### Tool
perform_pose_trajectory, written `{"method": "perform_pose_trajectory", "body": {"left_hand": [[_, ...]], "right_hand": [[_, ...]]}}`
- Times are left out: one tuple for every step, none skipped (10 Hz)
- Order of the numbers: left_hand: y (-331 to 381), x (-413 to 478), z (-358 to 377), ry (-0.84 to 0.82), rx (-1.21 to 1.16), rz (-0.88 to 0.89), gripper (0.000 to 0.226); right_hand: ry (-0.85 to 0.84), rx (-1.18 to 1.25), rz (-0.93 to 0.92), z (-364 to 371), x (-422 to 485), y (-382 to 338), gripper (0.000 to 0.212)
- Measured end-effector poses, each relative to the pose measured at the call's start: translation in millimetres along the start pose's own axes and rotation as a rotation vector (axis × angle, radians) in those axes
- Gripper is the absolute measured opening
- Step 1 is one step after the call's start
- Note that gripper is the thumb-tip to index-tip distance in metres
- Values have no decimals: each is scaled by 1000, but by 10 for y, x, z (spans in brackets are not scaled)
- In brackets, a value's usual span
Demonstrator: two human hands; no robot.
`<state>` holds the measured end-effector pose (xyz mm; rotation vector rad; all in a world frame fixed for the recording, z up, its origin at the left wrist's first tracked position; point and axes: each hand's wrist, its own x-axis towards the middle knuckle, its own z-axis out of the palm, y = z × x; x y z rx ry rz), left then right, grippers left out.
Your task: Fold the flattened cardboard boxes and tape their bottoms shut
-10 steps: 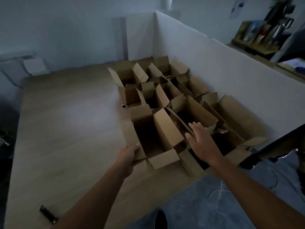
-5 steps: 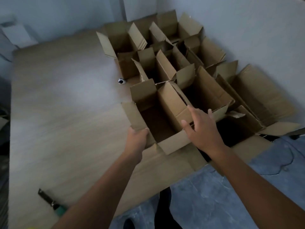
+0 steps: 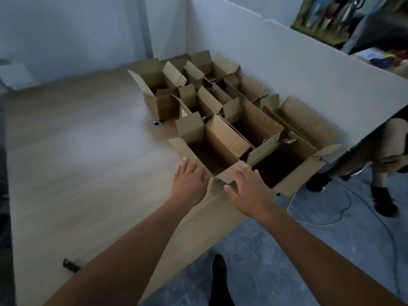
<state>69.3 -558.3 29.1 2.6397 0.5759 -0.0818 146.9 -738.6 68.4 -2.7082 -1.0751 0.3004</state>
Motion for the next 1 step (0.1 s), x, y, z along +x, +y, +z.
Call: {"method": "perform_pose_trajectory", "body": {"left_hand": [[45, -181, -188, 23, -24, 32, 54]], "right_hand": [[12, -22, 32, -93, -169, -159, 60]]}}
